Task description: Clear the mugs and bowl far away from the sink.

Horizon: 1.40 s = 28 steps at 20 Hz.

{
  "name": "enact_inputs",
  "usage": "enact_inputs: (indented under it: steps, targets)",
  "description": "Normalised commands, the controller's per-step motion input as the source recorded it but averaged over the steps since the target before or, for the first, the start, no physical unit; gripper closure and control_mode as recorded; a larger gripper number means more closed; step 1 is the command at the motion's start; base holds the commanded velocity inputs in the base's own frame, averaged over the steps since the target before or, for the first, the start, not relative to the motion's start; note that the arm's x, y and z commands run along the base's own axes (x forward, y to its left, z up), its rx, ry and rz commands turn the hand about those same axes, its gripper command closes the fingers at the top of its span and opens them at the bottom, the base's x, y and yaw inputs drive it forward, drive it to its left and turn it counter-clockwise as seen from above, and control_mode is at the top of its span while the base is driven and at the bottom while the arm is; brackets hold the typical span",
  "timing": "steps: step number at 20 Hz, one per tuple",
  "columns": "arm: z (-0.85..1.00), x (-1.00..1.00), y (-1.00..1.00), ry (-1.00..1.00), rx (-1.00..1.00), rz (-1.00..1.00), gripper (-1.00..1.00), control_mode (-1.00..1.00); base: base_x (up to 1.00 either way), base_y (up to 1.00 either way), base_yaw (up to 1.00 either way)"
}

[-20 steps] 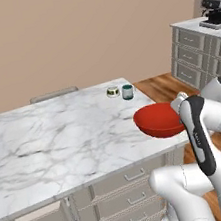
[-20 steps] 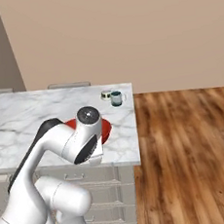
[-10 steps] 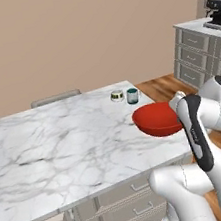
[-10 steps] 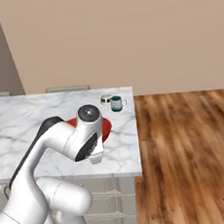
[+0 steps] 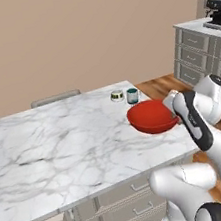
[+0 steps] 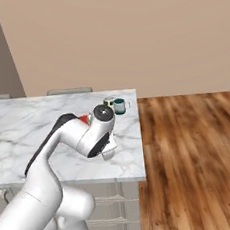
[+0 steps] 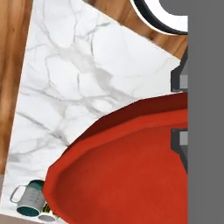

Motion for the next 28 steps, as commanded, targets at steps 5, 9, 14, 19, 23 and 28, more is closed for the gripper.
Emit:
enact_inputs:
  steps: [5,9,14,19,23,28]
  targets:
    - [-0.07,0.81,-0.24,0.01,-0.04,0.19,1.0,-1.0,0.0,0.0,0.0]
    - [-0.08,1.0,-0.06,0.16,-0.09,0.07,1.0,-1.0,0.0,0.0,0.0]
    - [-0.26,0.53,0.0,0.21,-0.03,0.09,1.0,-1.0,0.0,0.0,0.0]
    - [-0.36,0.08,0.0,0.06,0.0,0.11,1.0,-1.0,0.0,0.0,0.0]
    - [-0.36,0.0,0.0,-0.22,0.0,0.15,1.0,-1.0,0.0,0.0,0.0]
    - [-0.14,0.14,0.02,-0.12,0.0,0.11,1.0,-1.0,0.0,0.0,0.0]
